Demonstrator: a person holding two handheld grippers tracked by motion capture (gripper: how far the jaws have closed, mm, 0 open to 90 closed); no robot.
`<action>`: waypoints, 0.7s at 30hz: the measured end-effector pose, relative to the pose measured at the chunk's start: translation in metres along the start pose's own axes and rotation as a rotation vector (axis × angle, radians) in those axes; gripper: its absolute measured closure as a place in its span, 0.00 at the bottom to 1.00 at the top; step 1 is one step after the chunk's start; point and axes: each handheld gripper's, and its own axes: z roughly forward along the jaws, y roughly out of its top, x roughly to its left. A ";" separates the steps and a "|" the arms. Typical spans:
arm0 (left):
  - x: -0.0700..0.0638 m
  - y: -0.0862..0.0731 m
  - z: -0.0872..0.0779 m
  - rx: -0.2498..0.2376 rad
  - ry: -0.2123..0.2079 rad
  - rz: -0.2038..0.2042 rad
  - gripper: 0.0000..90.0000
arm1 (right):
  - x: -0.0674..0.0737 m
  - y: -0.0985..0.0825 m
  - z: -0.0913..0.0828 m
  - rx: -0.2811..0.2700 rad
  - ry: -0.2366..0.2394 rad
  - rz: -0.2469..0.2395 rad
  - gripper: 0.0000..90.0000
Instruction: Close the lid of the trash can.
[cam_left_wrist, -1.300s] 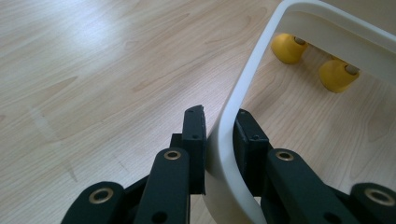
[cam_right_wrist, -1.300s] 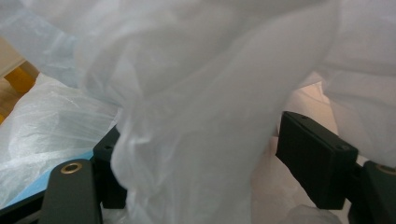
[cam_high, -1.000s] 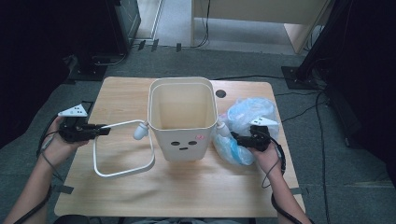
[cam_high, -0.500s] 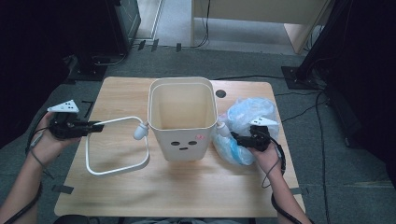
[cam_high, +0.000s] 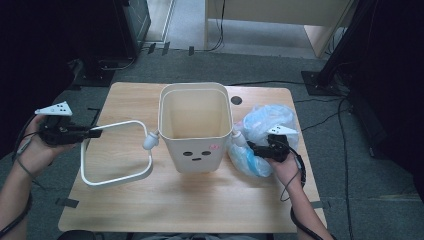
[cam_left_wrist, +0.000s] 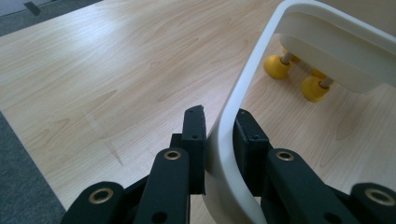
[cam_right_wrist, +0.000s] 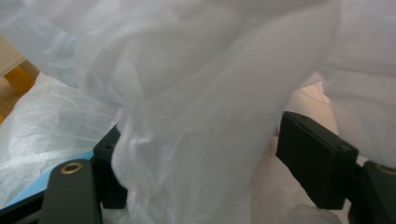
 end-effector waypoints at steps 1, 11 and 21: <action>0.000 0.000 -0.002 0.003 0.001 0.002 0.86 | 0.000 0.000 0.000 0.000 0.000 0.000 0.29; 0.001 -0.001 -0.010 0.010 -0.010 -0.005 0.86 | 0.000 0.000 0.000 0.000 -0.002 -0.001 0.29; 0.001 0.005 -0.030 -0.009 -0.021 -0.024 0.86 | 0.000 0.000 0.000 0.001 -0.001 0.001 0.29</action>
